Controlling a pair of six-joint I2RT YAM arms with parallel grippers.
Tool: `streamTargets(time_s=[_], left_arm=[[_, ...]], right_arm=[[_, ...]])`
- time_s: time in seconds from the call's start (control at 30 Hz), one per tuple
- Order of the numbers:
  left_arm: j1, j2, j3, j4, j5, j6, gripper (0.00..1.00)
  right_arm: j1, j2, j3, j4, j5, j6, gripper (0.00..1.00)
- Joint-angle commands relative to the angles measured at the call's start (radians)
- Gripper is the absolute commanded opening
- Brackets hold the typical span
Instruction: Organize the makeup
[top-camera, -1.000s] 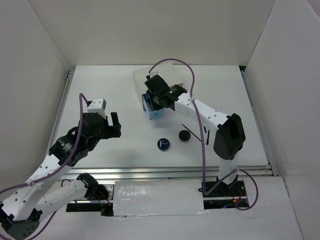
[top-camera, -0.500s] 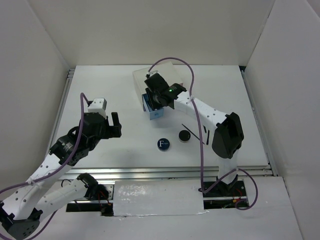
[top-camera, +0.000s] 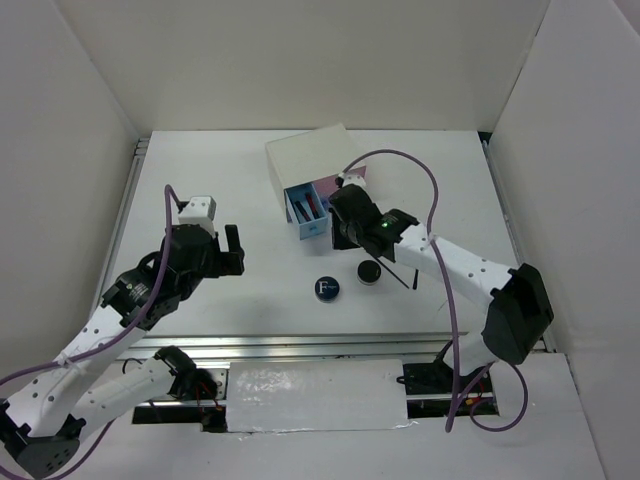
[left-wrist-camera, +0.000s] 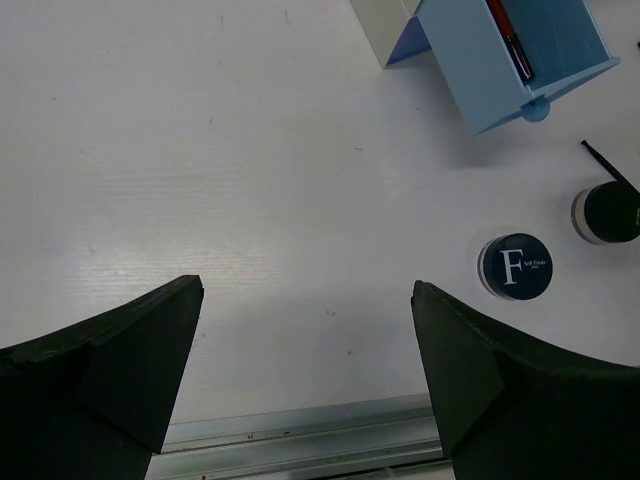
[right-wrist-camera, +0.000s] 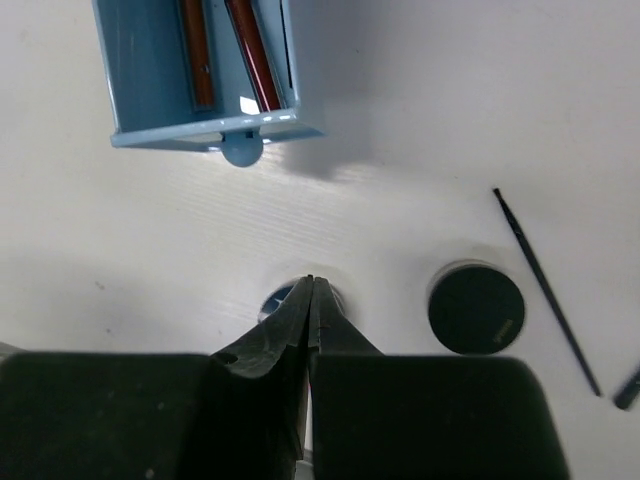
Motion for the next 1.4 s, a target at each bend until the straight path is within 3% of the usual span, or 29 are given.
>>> streamTargets(time_s=[0.0,0.07,0.63,1.17,1.37], left_arm=[[-0.006,0.001,-0.002,0.022,0.006,0.025,0.99],[-0.005,-0.004,-0.005,0.024,0.002,0.023,0.99],[-0.008,-0.011,-0.006,0.027,0.01,0.028,0.99],[-0.006,0.019,-0.005,0.027,0.019,0.034,0.99],[-0.008,0.029,-0.005,0.028,0.019,0.035,0.99]], right_arm=[[-0.006,-0.005,-0.062,0.197,-0.02,0.086,0.0],[-0.006,0.006,-0.088,0.242,-0.021,0.109,0.0],[-0.02,0.305,0.272,0.133,0.12,0.158,0.0],[-0.089,0.486,0.473,0.194,0.033,0.088,0.0],[-0.124,0.504,0.461,0.253,-0.016,0.086,0.0]])
